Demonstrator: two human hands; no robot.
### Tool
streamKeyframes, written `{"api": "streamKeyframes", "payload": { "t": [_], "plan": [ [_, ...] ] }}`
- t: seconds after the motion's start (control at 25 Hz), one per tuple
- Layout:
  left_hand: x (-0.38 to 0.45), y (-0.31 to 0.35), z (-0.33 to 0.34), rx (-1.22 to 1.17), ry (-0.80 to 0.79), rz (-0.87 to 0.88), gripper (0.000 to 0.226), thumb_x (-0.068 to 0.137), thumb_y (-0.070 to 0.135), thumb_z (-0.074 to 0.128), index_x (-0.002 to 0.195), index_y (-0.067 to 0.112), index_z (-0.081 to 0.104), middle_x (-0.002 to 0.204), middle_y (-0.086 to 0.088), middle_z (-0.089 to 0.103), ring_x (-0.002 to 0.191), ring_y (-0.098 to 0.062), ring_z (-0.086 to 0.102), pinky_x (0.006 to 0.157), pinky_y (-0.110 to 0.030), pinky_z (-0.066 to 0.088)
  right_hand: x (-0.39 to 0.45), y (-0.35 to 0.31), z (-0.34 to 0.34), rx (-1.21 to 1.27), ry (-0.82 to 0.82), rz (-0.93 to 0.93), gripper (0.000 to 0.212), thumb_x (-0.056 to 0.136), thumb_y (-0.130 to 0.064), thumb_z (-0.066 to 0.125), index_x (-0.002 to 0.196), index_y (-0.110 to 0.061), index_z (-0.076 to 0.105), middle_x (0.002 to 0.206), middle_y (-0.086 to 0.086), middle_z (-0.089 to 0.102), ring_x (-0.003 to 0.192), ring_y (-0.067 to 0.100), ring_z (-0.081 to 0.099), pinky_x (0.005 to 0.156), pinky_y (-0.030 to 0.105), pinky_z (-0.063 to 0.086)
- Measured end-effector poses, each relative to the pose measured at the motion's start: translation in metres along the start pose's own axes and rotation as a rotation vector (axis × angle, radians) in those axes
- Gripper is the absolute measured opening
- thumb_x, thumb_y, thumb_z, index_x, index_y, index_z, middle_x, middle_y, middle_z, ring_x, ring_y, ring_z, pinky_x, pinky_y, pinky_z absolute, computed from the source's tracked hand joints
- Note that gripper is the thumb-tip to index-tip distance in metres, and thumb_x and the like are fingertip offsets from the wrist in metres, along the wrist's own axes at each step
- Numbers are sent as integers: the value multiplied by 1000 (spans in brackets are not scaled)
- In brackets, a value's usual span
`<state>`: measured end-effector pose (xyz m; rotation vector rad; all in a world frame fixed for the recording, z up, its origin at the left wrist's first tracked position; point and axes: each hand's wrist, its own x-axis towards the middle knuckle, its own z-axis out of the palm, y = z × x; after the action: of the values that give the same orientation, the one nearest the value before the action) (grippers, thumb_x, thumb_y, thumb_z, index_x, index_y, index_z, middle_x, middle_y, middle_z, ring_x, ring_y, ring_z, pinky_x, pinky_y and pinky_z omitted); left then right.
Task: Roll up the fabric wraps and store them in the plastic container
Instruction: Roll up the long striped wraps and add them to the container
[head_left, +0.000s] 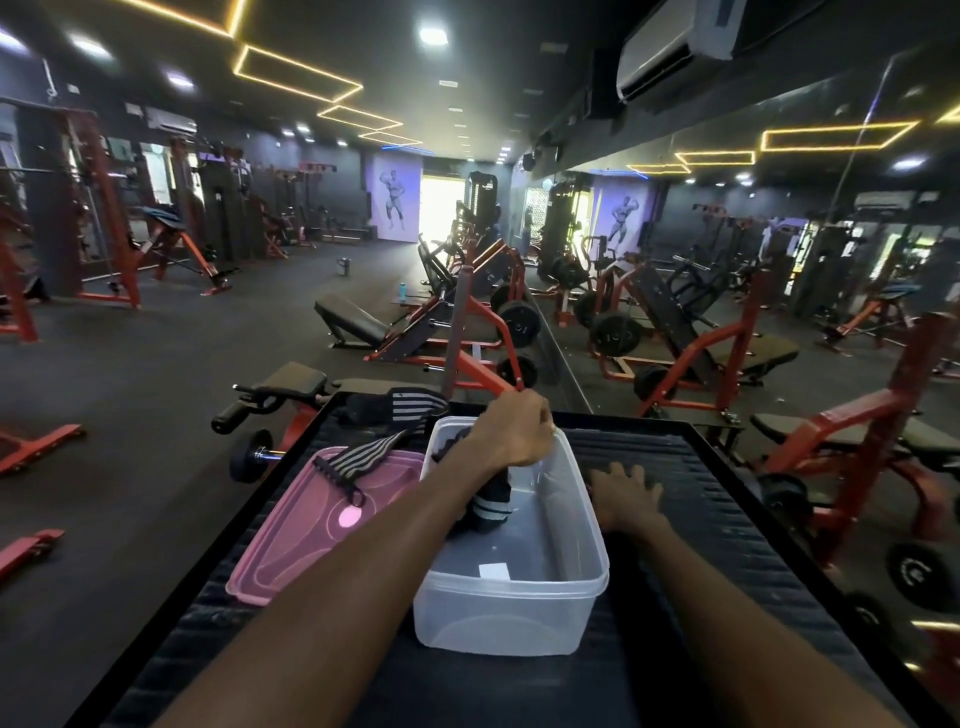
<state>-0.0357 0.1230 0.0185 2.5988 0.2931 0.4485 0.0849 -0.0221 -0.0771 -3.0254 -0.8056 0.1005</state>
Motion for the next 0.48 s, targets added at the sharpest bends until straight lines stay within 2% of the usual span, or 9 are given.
{"api": "streamKeyframes", "payload": {
  "t": [0.12, 0.2, 0.24, 0.36, 0.44, 0.48],
  "plan": [
    [-1, -15, -15, -52, 137, -69, 14, 93, 13, 58, 92, 10, 72, 94, -5, 73, 84, -18, 67, 78, -30, 54, 0, 9, -11, 92, 46, 44, 38, 89, -36, 52, 116, -9, 56, 128, 19, 57, 119, 38, 54, 100, 47, 42],
    [-1, -32, -28, -106, 199, -133, 16, 92, 9, 57, 93, 8, 72, 92, -2, 71, 82, -16, 65, 72, -24, 51, 3, 15, -23, 379, 93, 87, 30, 89, -26, 50, 102, -1, 59, 113, 26, 63, 103, 39, 62, 83, 34, 50],
    [-2, -41, -34, -114, 238, -174, 16, 91, 8, 56, 92, 9, 73, 92, -2, 71, 82, -16, 64, 74, -26, 52, 2, 17, -32, 538, 113, 131, 25, 89, -21, 49, 93, 1, 60, 101, 27, 65, 91, 37, 65, 71, 27, 52],
    [-4, -79, -42, -55, 265, -322, 17, 87, 13, 57, 87, 15, 74, 93, -2, 73, 90, -21, 66, 91, -34, 52, -1, 17, -64, 950, 108, 219, 28, 93, -13, 44, 75, 1, 60, 66, 20, 65, 57, 30, 61, 47, 28, 46],
    [-4, -116, -33, 74, 144, -402, 19, 84, 21, 57, 83, 20, 75, 95, -2, 75, 95, -24, 67, 94, -37, 51, -11, 14, -83, 1158, -5, 236, 34, 98, -17, 41, 67, -4, 51, 42, 11, 49, 41, 24, 47, 39, 23, 33],
    [-1, -137, -26, 144, 69, -443, 21, 81, 28, 55, 83, 24, 76, 100, -4, 75, 99, -28, 66, 95, -41, 51, -16, 12, -90, 1200, -41, 221, 37, 100, -20, 40, 65, -7, 47, 38, 8, 42, 38, 22, 43, 39, 22, 31]
  ]
}}
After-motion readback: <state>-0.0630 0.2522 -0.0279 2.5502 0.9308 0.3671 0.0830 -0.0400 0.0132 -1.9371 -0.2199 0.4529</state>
